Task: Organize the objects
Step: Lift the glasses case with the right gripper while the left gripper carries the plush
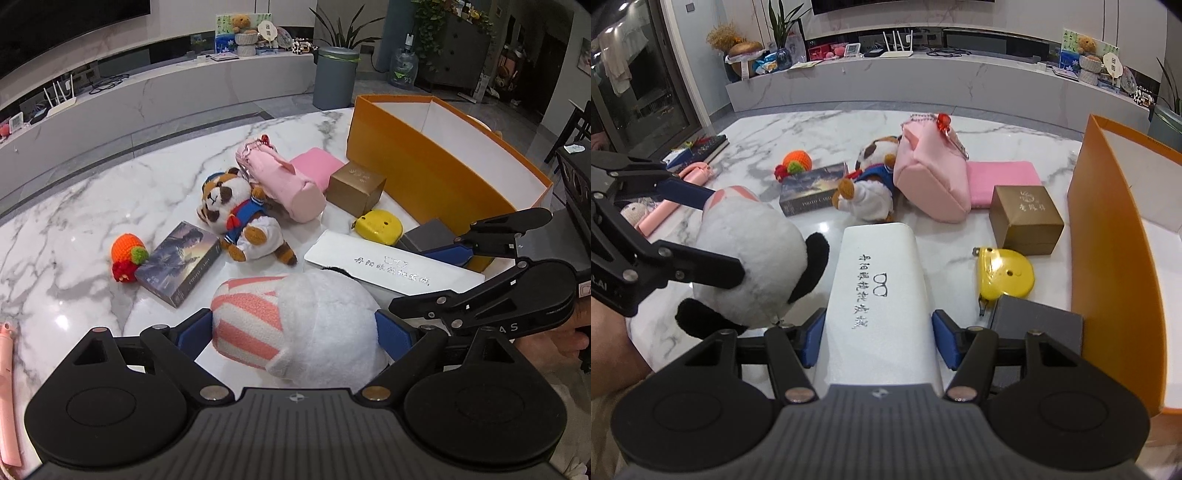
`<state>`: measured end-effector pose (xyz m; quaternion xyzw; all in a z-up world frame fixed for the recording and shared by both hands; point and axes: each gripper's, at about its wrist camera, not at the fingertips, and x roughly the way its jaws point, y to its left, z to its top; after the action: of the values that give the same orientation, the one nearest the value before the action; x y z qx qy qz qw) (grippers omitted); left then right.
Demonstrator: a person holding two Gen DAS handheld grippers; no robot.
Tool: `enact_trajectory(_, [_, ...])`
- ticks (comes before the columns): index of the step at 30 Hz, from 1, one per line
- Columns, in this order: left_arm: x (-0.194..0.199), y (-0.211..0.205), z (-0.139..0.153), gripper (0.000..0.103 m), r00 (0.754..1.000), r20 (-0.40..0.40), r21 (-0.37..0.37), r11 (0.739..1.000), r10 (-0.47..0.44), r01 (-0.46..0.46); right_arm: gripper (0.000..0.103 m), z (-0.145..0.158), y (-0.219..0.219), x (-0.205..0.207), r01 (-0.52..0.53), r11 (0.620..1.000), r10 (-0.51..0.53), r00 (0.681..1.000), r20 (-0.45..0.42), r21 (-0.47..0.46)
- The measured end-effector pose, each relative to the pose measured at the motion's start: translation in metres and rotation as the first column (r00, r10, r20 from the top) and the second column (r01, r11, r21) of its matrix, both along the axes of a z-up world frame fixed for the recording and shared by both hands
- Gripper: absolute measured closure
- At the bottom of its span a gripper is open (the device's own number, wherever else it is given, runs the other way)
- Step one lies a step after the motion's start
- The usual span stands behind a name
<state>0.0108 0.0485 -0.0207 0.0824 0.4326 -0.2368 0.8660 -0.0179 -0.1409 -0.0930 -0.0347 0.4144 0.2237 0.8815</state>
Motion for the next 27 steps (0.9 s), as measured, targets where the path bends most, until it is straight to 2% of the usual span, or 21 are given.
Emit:
enact_trajectory(8, [0.006, -0.007, 0.024, 0.0, 0.999, 0.03, 0.035, 0.999, -0.013, 0.012, 0.041, 0.026, -0.002, 0.008, 0.003, 1.0, -0.004, 1.0, 0.03, 0.014])
enact_trajectory(16, [0.016, -0.02, 0.063, 0.0, 0.994, 0.105, 0.042, 0.999, -0.007, 0.003, 0.041, 0.068, -0.012, 0.019, 0.014, 1.0, -0.016, 0.995, 0.095, 0.027])
enact_trajectory(27, [0.027, -0.051, 0.109, 0.0, 0.98, 0.2, 0.041, 0.999, -0.006, -0.002, 0.041, 0.132, -0.051, 0.032, 0.055, 0.998, -0.06, 0.978, 0.2, 0.028])
